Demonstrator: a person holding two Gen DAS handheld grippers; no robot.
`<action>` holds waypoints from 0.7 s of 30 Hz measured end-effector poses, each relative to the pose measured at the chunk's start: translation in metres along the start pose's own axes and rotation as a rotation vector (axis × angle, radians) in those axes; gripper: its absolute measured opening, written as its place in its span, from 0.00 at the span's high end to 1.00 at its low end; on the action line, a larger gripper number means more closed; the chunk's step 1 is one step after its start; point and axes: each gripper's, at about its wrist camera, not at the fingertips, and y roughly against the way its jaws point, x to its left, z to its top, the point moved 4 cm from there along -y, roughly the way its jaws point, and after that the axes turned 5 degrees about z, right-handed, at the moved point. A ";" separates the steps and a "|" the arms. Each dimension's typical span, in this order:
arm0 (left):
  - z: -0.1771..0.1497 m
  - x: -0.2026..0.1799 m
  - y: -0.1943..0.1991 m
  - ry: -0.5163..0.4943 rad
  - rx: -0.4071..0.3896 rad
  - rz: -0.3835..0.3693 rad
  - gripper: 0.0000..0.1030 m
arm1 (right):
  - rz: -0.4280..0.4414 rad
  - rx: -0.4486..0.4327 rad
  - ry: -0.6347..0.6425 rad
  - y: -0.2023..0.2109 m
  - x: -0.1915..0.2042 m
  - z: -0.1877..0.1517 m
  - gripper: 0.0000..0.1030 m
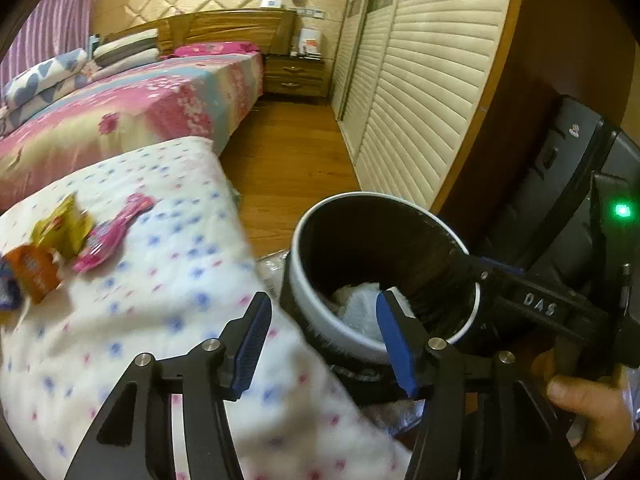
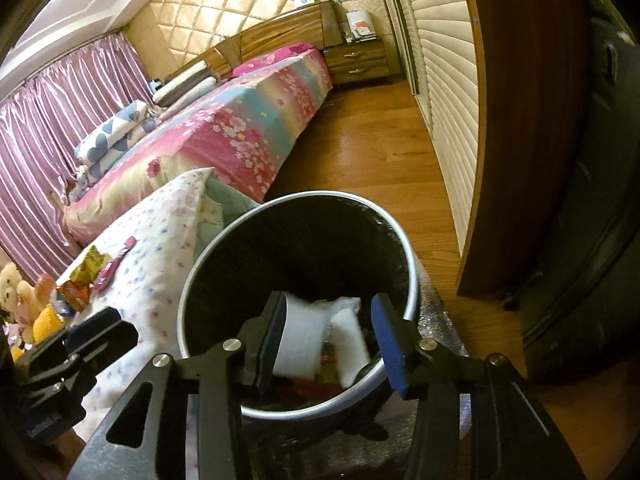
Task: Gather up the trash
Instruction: 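Open both tools to drop the foam net and silver wrapper into the bin, then move both open tools back over the bed toward the remaining trash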
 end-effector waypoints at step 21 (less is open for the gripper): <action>-0.074 0.093 0.104 0.192 -0.032 0.157 0.43 | 0.209 0.007 0.105 0.013 0.112 -0.043 0.23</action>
